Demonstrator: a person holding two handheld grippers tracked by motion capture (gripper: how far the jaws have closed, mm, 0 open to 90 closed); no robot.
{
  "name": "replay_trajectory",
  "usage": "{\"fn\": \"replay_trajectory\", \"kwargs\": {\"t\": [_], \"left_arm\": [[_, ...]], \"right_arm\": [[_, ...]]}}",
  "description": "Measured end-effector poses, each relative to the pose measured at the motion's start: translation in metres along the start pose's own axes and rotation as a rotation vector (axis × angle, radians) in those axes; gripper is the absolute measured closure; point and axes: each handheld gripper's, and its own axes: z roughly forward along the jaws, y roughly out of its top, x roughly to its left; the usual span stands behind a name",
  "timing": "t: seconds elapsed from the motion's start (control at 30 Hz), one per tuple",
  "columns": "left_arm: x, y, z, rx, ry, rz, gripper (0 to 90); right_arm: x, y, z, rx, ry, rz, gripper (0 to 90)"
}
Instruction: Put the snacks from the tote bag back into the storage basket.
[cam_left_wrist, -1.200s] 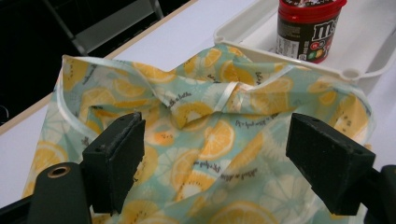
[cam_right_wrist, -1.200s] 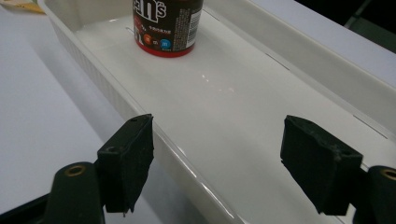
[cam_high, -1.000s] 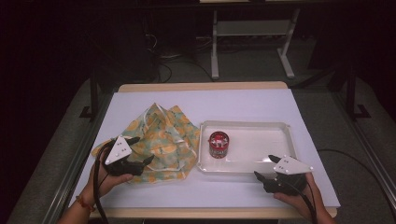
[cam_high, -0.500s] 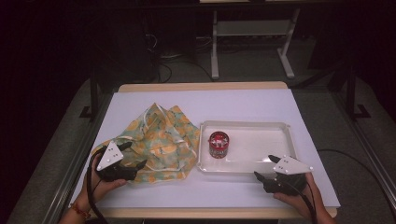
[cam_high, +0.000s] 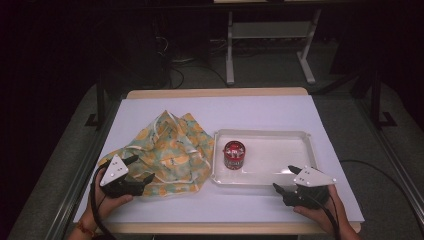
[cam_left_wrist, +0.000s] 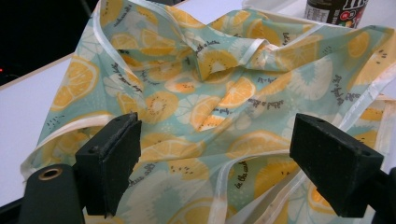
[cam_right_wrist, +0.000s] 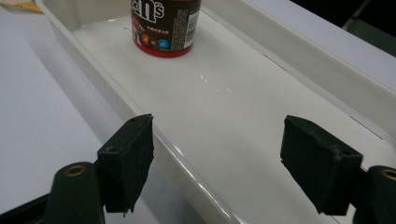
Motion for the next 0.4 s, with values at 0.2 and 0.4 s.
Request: {"fn": "replay_trajectory", "kwargs": {"t": [0.2,0.4], "left_arm": [[-0.0018,-0.0003,0.0031,0.019,-0.003,0.018,16.4],[-0.0018,0.0021,0.0045,0.010,0.010,0.017,16.3]], "right_arm": [[-0.0005,-0.0001,0.0000,-0.001,-0.003,0.002,25.0],[-0.0032,-0.0018,-0.0003,-0.008,0.003,0.012,25.0]]}}
